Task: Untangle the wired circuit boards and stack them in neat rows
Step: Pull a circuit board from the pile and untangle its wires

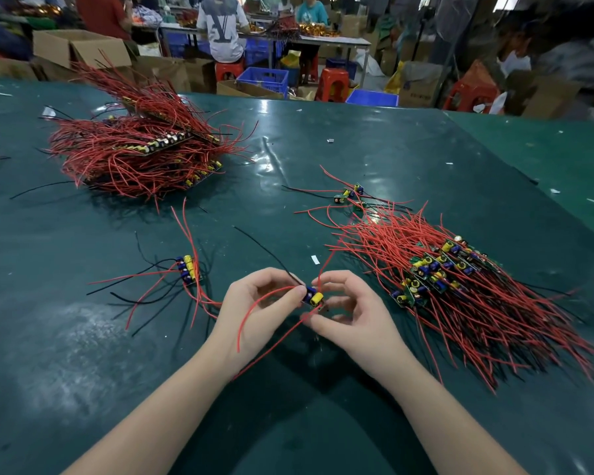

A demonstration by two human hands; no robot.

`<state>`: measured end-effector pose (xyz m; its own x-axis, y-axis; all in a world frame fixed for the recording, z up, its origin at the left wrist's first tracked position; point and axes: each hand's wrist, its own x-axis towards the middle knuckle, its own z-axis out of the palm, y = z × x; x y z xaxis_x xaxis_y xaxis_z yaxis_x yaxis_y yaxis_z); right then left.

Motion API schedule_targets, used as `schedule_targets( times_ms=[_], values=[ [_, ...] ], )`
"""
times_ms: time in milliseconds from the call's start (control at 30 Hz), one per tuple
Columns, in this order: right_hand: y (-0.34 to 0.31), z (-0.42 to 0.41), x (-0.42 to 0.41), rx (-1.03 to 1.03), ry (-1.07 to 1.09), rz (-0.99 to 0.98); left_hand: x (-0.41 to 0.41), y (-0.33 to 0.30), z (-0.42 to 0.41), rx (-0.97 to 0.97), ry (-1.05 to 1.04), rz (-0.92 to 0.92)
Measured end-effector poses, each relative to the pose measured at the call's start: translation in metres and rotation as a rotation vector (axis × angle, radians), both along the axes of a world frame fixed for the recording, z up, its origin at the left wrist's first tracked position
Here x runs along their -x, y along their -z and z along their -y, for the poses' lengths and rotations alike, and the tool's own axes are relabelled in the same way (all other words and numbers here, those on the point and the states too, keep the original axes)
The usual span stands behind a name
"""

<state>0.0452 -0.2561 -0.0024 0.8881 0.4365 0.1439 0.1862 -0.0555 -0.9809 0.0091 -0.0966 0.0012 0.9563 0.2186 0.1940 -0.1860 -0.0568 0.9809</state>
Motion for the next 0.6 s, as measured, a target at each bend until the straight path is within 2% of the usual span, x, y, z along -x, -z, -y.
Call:
schedule_targets(
  times_ms=[100, 267, 467, 600],
  values=[
    [0.001, -0.0007, -0.0007, 0.019, 0.14, 0.16, -0.0003, 0.0024, 0.0006, 0.056, -0.008, -0.012],
    [0.0003, -0.0017, 0.0, -0.03, 0.192, 0.335, -0.0019, 0.0049, 0.0003, 0.142, -0.023, -0.041],
    [0.0014, -0.0005, -0.0015, -0.085, 0.23, 0.271, -0.0036, 0.0021, 0.0007, 0.29, -0.043, -0.076],
    [0.0, 0.0, -0.0019, -0.083, 0.229, 0.331, -0.0018, 0.0013, 0.0009, 0.424, 0.066, -0.107]
  ],
)
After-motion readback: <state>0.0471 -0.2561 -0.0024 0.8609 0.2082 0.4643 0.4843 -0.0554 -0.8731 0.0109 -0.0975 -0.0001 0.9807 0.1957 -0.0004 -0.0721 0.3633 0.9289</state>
